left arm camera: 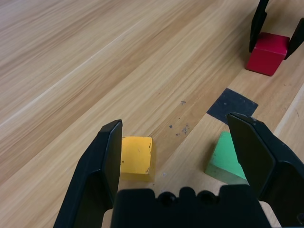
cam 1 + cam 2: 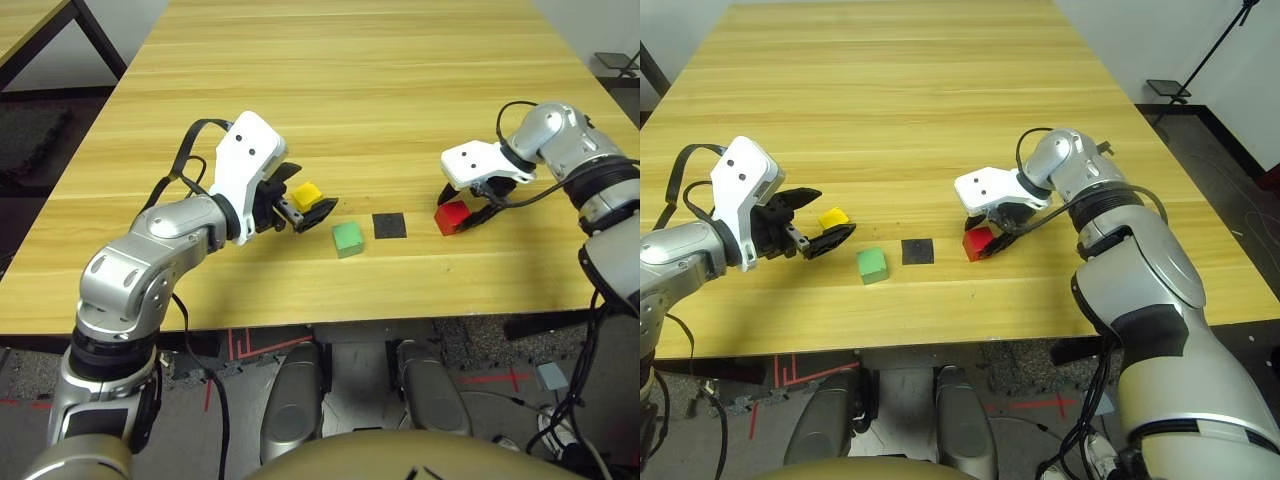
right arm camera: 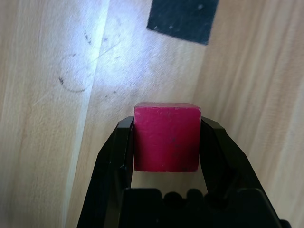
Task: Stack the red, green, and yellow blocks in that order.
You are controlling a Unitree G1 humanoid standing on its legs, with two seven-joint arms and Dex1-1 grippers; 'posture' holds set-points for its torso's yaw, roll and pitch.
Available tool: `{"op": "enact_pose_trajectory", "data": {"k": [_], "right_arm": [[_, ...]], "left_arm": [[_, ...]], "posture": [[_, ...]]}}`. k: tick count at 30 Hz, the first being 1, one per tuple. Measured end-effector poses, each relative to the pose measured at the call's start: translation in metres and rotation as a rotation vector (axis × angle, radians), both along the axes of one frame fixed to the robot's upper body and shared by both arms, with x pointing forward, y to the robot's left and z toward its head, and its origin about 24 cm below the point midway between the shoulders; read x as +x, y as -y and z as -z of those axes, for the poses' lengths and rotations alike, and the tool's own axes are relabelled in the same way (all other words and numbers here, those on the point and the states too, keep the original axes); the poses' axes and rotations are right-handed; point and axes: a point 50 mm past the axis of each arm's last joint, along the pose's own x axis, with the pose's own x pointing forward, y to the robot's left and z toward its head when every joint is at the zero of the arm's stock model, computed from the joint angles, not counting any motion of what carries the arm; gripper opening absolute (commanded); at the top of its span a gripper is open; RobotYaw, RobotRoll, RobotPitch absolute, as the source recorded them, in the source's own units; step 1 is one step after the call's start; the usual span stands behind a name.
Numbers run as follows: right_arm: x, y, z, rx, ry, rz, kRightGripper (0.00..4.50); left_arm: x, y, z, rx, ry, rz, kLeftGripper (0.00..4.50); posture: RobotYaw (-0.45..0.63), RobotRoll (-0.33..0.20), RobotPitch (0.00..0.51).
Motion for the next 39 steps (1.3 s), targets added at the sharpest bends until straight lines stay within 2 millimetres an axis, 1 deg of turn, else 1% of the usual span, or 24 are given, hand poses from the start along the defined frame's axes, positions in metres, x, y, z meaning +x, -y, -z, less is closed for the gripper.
{"op": "enact_pose_trajectory", "data": {"k": [5,9,13,16,22,24,30,36,39], "right_arm": [[-0.002,-0.012,-0.01,0.077,0.012,-0.002,2.04],[-0.016,-0.019,-0.015,0.134,-0.026,0.003,2.04],[-0.033,-0.031,-0.01,0.151,-0.087,-0.003,2.04],[-0.038,-0.042,-0.002,0.154,-0.107,0.005,2.04],[-0.033,-0.061,0.004,0.144,-0.026,0.023,2.04],[-0.031,-0.064,0.006,0.136,0.001,0.025,2.04],[-0.018,-0.08,0.001,0.121,0.11,0.067,2.04],[-0.015,-0.084,0.0,0.111,0.127,0.077,2.04],[-0.017,-0.084,0.001,0.101,0.096,0.089,2.04]], "left_arm": [[0.002,0.004,-0.005,-0.012,0.019,0.008,4.5],[0.005,0.005,-0.007,-0.017,0.025,0.01,4.5],[0.007,0.006,-0.007,-0.02,0.022,0.009,4.5],[0.008,0.008,-0.009,-0.018,0.028,0.017,4.5],[0.008,0.01,-0.009,-0.021,0.032,0.014,4.5],[0.008,0.01,-0.009,-0.02,0.033,0.009,4.5],[0.005,0.009,-0.009,-0.014,0.032,-0.014,4.5],[0.002,0.008,-0.007,-0.015,0.029,-0.033,4.5],[0.002,0.007,-0.005,-0.014,0.02,-0.038,4.5]], "posture": [[0.45,-0.251,0.153],[0.44,-0.251,0.152],[0.45,-0.253,0.148],[0.46,-0.251,0.149],[0.49,-0.248,0.148],[0.49,-0.249,0.146],[0.51,-0.249,0.146],[0.52,-0.245,0.148],[0.52,-0.245,0.15]]}}
